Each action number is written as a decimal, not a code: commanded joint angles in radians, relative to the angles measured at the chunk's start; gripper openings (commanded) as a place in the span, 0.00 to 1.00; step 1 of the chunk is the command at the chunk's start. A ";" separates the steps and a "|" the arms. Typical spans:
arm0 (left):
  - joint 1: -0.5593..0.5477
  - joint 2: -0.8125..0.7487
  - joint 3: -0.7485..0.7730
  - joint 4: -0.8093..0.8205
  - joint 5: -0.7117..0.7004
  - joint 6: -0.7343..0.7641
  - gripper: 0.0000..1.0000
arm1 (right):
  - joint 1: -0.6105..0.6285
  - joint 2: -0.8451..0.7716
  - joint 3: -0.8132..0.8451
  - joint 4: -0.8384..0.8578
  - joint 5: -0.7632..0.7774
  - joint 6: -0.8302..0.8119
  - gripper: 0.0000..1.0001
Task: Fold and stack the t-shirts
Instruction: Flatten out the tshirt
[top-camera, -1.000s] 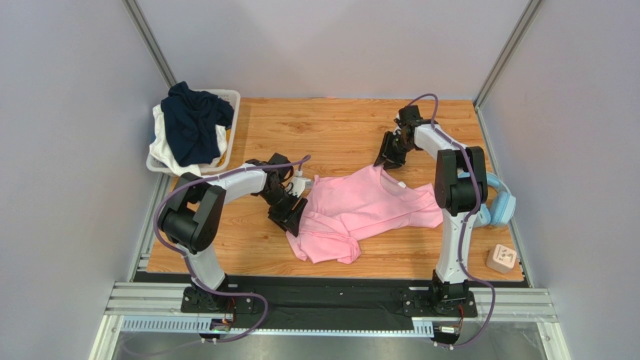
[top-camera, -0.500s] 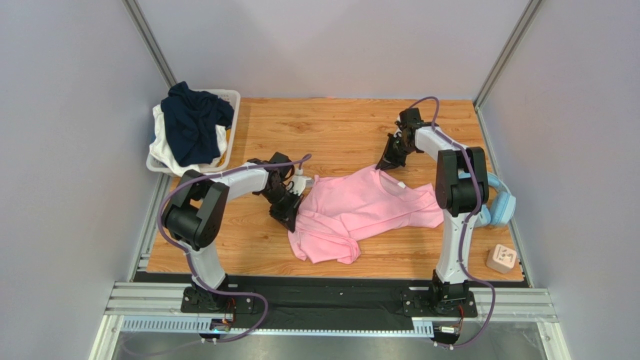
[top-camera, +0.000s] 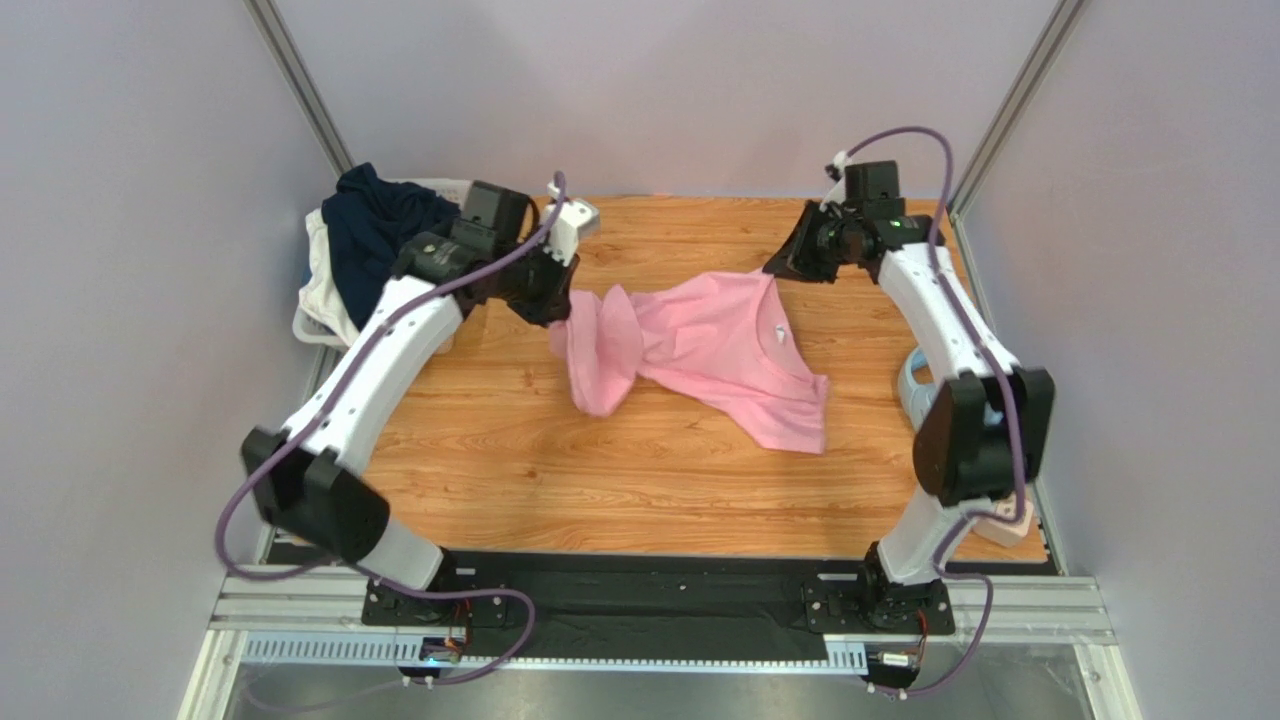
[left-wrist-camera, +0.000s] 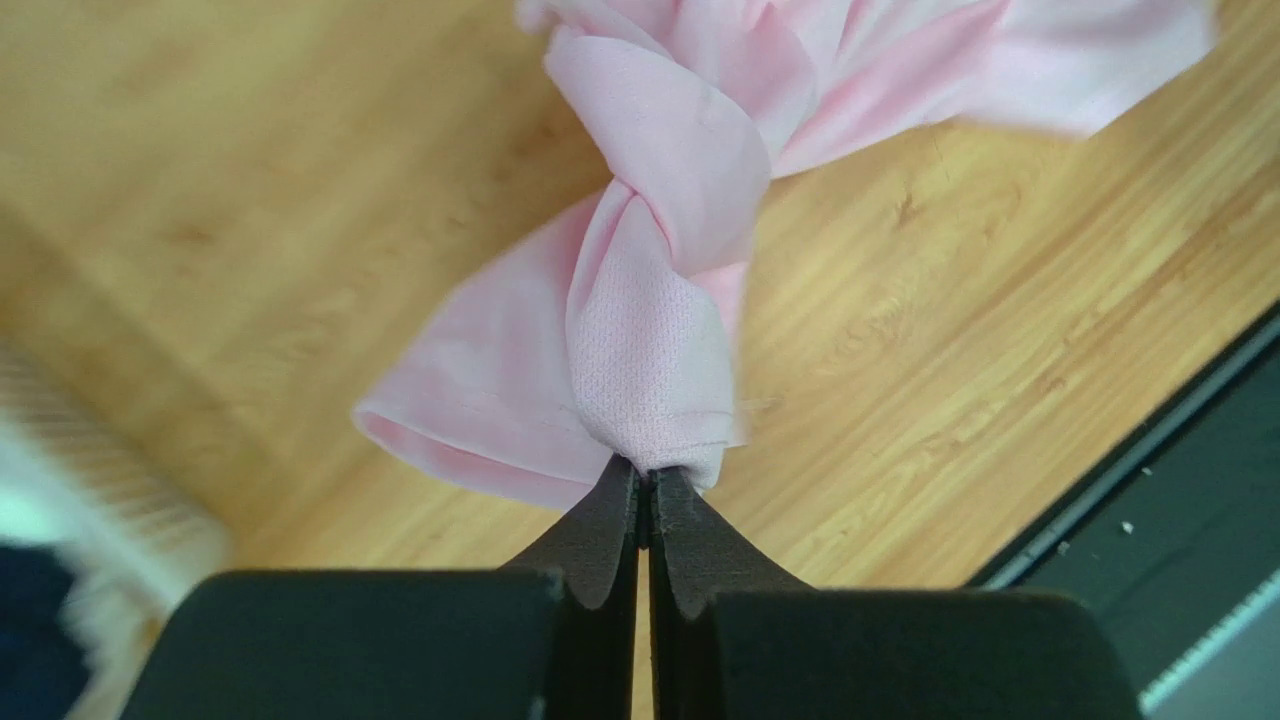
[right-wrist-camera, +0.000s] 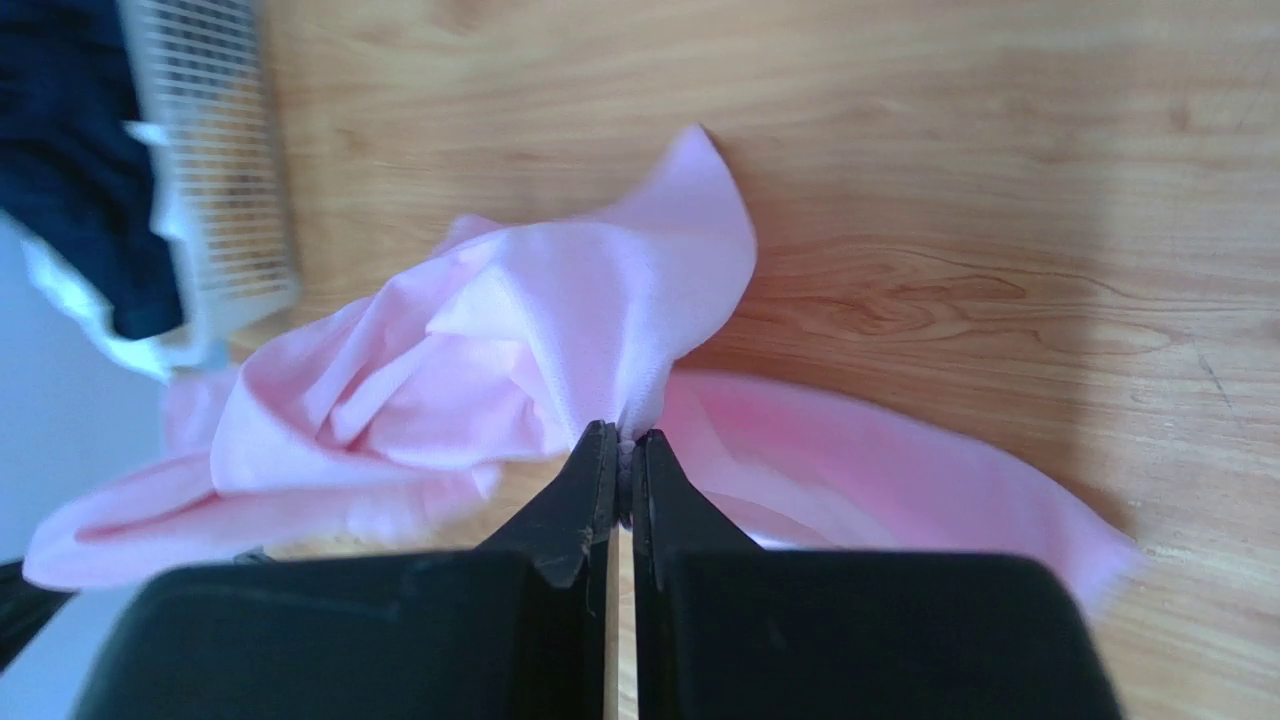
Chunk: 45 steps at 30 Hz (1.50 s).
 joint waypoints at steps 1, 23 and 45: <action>0.001 -0.195 0.075 -0.096 -0.119 0.096 0.00 | 0.003 -0.274 0.038 -0.001 -0.026 0.034 0.00; 0.000 -0.611 -0.004 -0.339 -0.090 0.170 0.01 | 0.003 -0.816 0.084 -0.299 0.084 0.036 0.07; 0.001 -0.047 -0.265 0.033 -0.433 0.101 0.38 | 0.003 -0.620 -0.329 -0.060 0.145 0.039 0.00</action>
